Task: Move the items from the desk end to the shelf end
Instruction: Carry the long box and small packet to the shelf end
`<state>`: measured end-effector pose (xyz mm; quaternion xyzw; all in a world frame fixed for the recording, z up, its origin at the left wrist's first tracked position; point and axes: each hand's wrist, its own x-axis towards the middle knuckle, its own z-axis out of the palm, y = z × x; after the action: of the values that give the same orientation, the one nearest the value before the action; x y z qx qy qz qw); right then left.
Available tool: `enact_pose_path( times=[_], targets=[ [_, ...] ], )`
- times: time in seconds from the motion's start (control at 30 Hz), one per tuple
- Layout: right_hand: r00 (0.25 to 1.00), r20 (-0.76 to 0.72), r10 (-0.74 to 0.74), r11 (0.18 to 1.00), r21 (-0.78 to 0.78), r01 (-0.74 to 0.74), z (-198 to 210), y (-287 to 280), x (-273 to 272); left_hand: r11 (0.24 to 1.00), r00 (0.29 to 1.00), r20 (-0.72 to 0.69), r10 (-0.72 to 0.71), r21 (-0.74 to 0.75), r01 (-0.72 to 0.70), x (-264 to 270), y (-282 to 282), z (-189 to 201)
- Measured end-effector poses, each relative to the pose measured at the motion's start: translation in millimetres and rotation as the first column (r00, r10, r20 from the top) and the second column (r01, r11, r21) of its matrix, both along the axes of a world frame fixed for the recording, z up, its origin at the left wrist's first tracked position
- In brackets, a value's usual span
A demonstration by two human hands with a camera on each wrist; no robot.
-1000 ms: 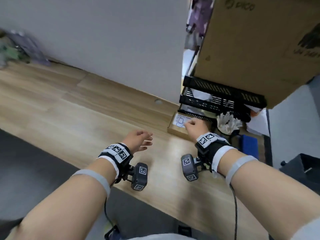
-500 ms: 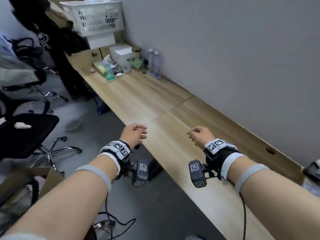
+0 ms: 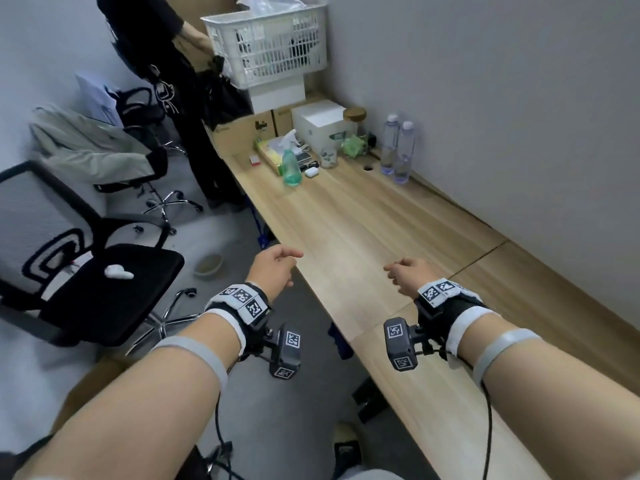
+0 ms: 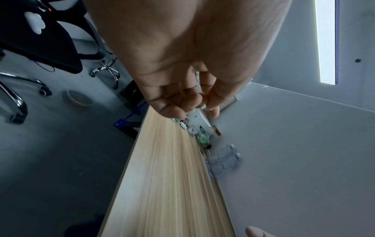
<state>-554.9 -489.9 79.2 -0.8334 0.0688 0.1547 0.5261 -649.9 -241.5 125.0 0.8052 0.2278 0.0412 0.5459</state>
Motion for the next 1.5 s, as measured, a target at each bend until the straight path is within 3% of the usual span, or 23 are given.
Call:
enact_pose_path(
  times=[0.13,0.37,0.6,0.9,1.03,1.2,1.4,1.5],
  targets=[
    [0.994,-0.044,0.101,0.993,0.061,-0.098,2.8,82.4,66.2,0.995,0.995,-0.013,0.103,0.015,-0.103,55.6,71.4,6.4],
    [0.969,-0.065,0.236,0.972,0.01,-0.236,8.1,192.3,152.9,0.975,0.975,-0.034,0.218,-0.044,-0.219,138.1,177.8,-4.9],
    [0.972,-0.096,0.215,0.968,-0.108,-0.225,-10.6,281.8,250.2,0.977,0.985,-0.061,0.164,-0.128,-0.171,255.2,276.6,-39.3],
    [0.984,-0.152,0.097,0.989,-0.093,-0.112,2.9,409.0,344.8,0.977,0.991,-0.091,0.102,-0.177,-0.117,392.3,409.5,-44.6],
    [0.97,-0.183,0.163,0.975,-0.121,-0.186,-5.0,451.5,368.2,0.965,0.985,-0.156,0.078,-0.236,-0.113,436.4,436.1,-61.2],
    [0.92,-0.102,0.378,0.861,-0.327,-0.39,-22.9,495.5,413.5,0.963,0.978,-0.202,0.047,-0.249,-0.098,488.2,460.8,-83.3],
    [0.893,-0.033,0.449,0.8,-0.429,-0.419,-48.9,542.8,486.4,0.979,0.965,-0.262,0.03,-0.185,-0.081,543.0,489.3,-108.3],
    [0.915,-0.021,0.402,0.789,-0.5,-0.358,-60.1,559.2,515.1,0.988,0.952,-0.305,-0.004,-0.146,-0.042,568.5,497.8,-125.9]
  ],
)
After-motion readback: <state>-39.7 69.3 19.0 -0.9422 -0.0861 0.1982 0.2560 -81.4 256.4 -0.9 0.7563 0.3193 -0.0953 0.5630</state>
